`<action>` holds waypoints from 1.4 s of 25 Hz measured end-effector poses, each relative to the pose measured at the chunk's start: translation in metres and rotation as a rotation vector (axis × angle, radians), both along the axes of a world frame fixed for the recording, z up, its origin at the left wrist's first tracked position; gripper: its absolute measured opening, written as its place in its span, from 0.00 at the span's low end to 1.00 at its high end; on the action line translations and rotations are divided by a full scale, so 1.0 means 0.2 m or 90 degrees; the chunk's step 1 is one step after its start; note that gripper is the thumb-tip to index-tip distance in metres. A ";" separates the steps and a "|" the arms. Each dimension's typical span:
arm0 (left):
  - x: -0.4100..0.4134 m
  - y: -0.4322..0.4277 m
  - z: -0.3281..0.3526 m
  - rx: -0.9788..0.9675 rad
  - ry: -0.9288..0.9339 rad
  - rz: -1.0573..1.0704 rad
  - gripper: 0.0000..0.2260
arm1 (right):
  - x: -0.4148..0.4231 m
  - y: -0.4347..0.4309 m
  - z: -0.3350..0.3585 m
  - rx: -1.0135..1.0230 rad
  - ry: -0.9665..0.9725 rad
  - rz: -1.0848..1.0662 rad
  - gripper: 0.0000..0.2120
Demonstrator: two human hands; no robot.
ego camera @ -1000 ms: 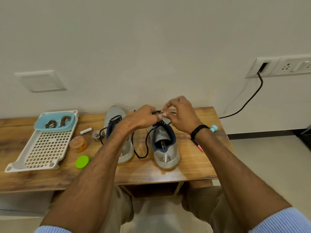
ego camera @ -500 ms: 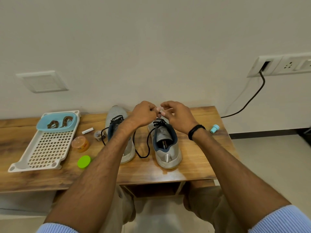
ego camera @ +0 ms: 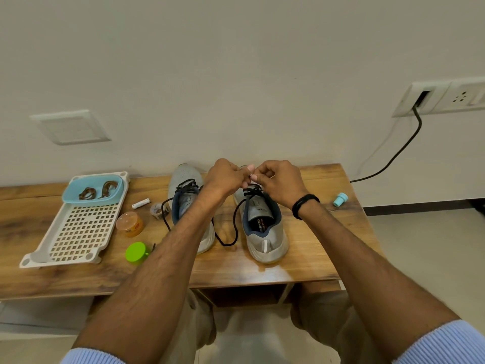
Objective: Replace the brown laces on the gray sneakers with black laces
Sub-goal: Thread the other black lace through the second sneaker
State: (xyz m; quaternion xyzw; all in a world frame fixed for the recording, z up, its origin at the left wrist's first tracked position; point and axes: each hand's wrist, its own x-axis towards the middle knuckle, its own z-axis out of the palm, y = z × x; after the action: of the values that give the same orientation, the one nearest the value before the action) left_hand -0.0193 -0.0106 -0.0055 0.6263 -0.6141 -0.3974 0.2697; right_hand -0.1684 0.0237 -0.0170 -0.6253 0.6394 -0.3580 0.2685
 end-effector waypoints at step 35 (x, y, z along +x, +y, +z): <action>0.11 0.09 -0.06 0.287 0.102 0.070 0.06 | 0.12 0.04 -0.13 0.055 0.249 0.121 0.08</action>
State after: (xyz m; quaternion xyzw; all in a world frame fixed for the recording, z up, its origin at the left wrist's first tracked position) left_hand 0.0025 0.0080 -0.0170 0.6696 -0.4517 -0.5574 0.1920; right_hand -0.1440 0.0316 -0.0425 -0.7285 0.6318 -0.1754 0.1984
